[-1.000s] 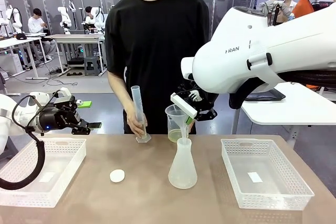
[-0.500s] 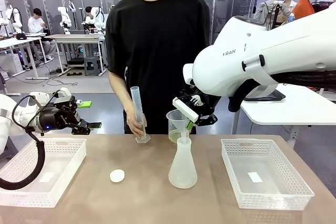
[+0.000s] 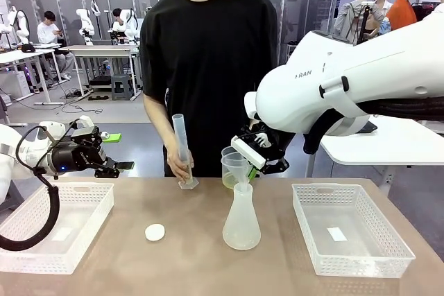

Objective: Prepare the solutions needed for the experiment.
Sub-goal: Pick up the Plastic Funnel and insert it into the Big flask.

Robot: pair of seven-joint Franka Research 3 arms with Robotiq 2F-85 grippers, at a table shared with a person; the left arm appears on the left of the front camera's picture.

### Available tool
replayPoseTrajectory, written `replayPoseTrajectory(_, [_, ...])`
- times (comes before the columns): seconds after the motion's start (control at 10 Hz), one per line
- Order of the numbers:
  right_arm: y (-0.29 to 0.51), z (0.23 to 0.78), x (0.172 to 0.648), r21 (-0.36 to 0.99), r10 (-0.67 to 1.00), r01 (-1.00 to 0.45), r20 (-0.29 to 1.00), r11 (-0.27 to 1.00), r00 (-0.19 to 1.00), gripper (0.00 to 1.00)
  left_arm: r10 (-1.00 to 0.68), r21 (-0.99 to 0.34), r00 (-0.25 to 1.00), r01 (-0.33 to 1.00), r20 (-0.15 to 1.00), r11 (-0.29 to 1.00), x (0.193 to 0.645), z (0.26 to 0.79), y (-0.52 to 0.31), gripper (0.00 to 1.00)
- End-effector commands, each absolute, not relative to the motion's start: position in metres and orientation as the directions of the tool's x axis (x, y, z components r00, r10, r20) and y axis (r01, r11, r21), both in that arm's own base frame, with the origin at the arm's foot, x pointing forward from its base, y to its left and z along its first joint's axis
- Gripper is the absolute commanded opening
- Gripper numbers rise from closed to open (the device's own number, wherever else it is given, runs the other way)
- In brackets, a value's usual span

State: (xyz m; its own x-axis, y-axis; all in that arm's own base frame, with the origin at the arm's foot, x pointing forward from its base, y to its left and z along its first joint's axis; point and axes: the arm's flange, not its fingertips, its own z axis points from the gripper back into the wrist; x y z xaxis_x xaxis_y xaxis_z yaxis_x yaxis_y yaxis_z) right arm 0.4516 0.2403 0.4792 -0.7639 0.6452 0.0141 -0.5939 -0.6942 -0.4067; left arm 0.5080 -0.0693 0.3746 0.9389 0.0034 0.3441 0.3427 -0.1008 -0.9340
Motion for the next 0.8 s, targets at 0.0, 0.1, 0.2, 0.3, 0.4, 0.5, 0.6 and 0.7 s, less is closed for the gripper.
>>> replayPoseTrajectory(0.0, [0.2342,0.4716,0.4495,-0.424,0.621,-0.571,0.024,-0.703,-0.783,0.03,-0.001,-0.926,0.933,0.358,0.361,-0.120,0.5088,0.3750,-0.0692,1.00])
replayPoseTrajectory(0.1, [0.2337,0.4689,0.4496,-0.423,0.623,-0.574,0.028,-0.701,-0.781,0.03,-0.001,-0.926,0.933,0.358,0.361,-0.120,0.5088,0.3750,-0.0692,1.00])
replayPoseTrajectory(0.2, [0.2311,0.4701,0.4500,-0.424,0.621,-0.573,0.033,-0.701,-0.783,0.03,-0.001,-0.926,0.933,0.358,0.361,-0.120,0.5088,0.3750,-0.0692,1.00])
replayPoseTrajectory(0.3, [0.2297,0.4690,0.4504,-0.430,0.613,-0.568,0.042,-0.702,-0.789,0.03,-0.001,-0.926,0.933,0.358,0.361,-0.120,0.5088,0.3750,-0.0692,1.00])
replayPoseTrajectory(0.4, [0.2291,0.4678,0.4512,-0.433,0.606,-0.564,0.051,-0.702,-0.794,0.03,-0.001,-0.926,0.933,0.358,0.361,-0.120,0.5088,0.3750,-0.0692,1.00])
replayPoseTrajectory(0.5, [0.2287,0.4660,0.4515,-0.441,0.597,-0.556,0.057,-0.704,-0.800,0.03,-0.001,-0.926,0.933,0.358,0.361,-0.120,0.5088,0.3750,-0.0692,1.00])
replayPoseTrajectory(0.6, [0.2285,0.4631,0.4527,-0.436,0.598,-0.558,0.055,-0.706,-0.799,0.03,-0.001,-0.926,0.933,0.358,0.361,-0.120,0.5088,0.3750,-0.0692,1.00])
replayPoseTrajectory(0.7, [0.2279,0.4624,0.4524,-0.434,0.598,-0.559,0.056,-0.706,-0.799,0.03,-0.001,-0.926,0.933,0.358,0.361,-0.120,0.5088,0.3750,-0.0692,1.00])
